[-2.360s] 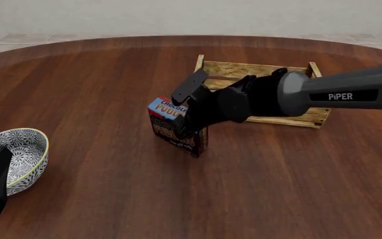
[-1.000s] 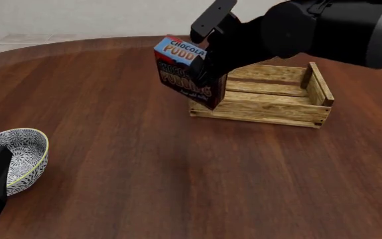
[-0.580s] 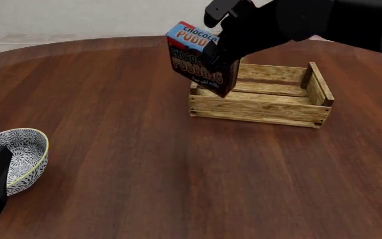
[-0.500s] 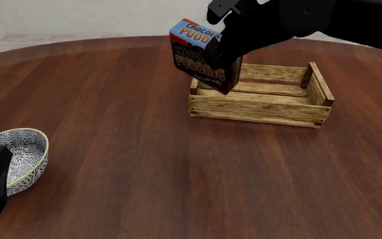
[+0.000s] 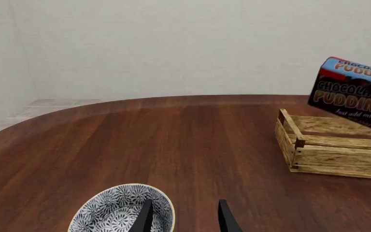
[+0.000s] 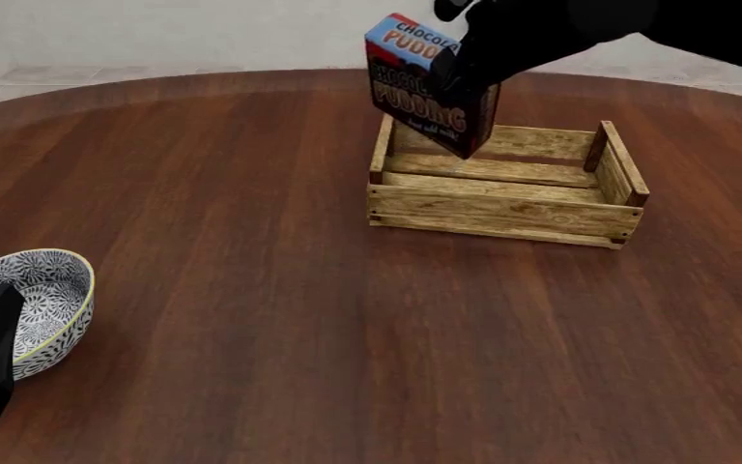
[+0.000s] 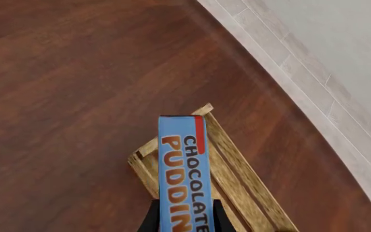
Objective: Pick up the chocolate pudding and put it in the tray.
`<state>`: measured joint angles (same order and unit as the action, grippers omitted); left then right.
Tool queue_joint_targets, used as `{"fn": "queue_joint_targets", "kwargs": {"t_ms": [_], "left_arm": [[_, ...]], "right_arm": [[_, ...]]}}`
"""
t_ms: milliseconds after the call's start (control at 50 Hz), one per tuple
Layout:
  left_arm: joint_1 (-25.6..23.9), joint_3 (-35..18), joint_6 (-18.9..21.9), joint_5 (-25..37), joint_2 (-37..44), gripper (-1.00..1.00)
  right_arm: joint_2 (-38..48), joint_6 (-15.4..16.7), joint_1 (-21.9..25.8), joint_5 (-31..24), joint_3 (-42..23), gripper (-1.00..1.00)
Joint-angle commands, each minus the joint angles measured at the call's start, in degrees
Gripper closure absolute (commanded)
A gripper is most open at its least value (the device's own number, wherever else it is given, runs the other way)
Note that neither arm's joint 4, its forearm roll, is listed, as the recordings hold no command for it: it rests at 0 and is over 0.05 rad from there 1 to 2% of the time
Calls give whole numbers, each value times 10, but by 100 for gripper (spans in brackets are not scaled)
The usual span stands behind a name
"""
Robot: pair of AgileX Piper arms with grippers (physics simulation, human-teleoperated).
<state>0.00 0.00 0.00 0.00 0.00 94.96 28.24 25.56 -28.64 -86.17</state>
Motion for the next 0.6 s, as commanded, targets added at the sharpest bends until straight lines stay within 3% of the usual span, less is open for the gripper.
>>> {"fn": "queue_joint_targets", "kwargs": {"t_ms": [20, 600], "left_arm": [[0, 0, 0, 0, 0, -100], [0, 0, 0, 0, 0, -100]], "right_arm": [[8, -4, -23, -3, -14, 100], [30, -2, -66, 9, -13, 100]]}}
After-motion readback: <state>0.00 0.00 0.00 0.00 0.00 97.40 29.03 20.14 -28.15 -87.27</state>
